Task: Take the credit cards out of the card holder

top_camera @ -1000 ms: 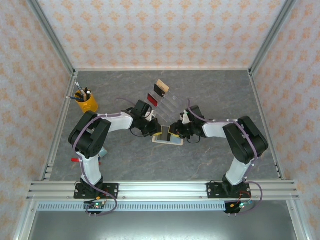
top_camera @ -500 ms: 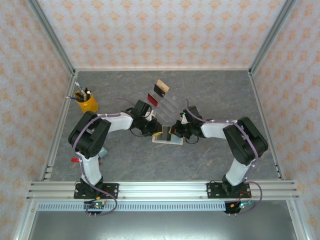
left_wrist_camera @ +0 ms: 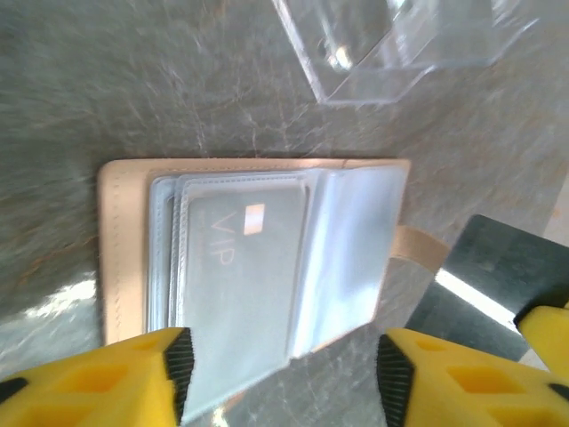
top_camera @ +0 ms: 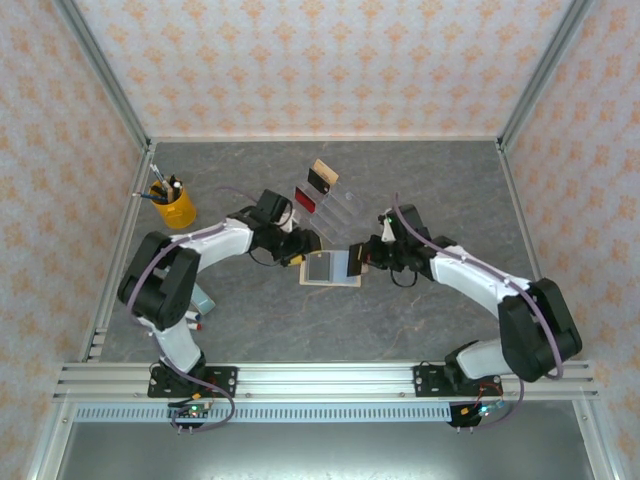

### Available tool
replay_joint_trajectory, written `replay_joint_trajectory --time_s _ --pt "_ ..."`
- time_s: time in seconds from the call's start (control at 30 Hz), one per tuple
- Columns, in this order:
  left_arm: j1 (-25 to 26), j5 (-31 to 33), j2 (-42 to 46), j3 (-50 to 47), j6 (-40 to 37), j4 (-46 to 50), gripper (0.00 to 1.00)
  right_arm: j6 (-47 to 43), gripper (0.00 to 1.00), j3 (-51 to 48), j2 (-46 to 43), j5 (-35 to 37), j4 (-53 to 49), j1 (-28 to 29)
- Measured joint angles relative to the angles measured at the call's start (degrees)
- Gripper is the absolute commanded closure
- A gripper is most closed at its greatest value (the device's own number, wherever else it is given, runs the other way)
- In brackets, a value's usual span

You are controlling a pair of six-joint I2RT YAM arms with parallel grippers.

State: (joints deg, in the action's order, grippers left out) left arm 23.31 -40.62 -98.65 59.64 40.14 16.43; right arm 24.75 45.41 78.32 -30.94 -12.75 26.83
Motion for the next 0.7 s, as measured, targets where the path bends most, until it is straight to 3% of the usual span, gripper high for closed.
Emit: replay_joint_trajectory --time_s 0.1,0.2,0.43,0.7 --pt "-2.2 3.3 5.7 0.2 -1.4 3.9 0.23 -4.1 1.00 5.5 -0.7 0.7 -2.7 0.3" --pt "-4.7 8.0 11.3 0.3 -2.6 8.1 0.20 -8.8 1.00 13.6 1.5 3.0 -5.5 1.5" --pt "-6.4 21.7 19.2 0.3 -6.6 18.1 0.01 -21.9 1.00 37.2 16.2 11.3 -12.5 5.4" --pt "-6.4 30.7 23.6 0.3 -9.9 23.1 0.00 -36.8 1.00 60.9 33.9 15.8 -21.0 6.8"
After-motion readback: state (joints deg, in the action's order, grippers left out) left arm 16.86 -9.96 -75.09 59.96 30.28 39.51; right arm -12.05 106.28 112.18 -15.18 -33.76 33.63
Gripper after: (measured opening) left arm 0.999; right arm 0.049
